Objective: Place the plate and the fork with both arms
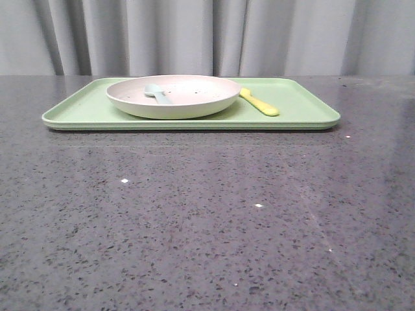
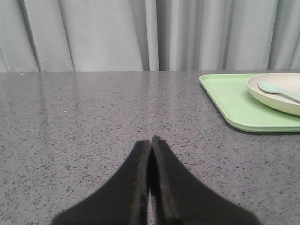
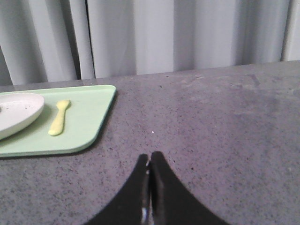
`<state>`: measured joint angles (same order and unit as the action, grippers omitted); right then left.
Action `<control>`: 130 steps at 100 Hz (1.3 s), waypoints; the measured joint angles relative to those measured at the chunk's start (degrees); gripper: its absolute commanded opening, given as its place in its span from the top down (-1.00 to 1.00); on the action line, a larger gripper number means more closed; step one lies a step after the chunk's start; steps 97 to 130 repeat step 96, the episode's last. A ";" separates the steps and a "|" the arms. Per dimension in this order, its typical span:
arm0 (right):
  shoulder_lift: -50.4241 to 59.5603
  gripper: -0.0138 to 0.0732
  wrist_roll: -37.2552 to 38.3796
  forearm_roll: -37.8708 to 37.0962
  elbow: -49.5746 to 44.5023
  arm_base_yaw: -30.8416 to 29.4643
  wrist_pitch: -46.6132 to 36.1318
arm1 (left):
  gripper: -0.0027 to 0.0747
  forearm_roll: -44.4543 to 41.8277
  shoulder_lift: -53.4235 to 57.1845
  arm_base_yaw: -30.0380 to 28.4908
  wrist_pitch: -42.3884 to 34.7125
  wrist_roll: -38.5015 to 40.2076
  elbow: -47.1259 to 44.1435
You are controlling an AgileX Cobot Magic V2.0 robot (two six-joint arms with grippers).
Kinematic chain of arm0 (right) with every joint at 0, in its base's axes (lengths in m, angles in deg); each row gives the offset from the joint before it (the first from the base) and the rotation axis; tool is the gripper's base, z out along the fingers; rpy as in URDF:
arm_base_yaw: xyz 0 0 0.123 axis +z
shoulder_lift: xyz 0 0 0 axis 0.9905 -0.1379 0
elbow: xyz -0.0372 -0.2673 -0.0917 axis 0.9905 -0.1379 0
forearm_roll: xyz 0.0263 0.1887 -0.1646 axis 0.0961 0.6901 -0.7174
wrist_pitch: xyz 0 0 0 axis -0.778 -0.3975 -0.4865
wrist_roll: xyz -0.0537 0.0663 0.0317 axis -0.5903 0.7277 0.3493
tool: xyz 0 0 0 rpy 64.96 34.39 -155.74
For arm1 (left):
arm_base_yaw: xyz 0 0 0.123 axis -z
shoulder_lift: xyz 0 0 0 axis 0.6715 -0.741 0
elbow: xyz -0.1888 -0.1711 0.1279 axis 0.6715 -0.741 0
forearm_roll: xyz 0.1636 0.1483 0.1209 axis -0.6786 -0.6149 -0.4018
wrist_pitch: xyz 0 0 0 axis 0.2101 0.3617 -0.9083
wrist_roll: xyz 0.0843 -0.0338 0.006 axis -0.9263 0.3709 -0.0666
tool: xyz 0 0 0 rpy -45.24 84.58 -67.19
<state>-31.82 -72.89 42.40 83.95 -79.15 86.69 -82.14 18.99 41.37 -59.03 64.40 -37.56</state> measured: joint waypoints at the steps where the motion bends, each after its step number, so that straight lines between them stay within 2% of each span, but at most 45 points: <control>1: 0.22 0.84 0.00 0.00 -0.27 -0.02 0.00 | 0.98 0.00 0.00 0.00 0.00 0.00 0.00; 28: 5.65 0.84 0.00 -0.62 -7.99 -0.02 -0.30 | 0.98 0.00 0.00 0.00 0.00 0.00 0.00; 130: 5.74 0.84 0.00 -0.71 -8.14 -0.02 -0.43 | 0.98 0.00 0.00 0.00 0.00 0.00 0.00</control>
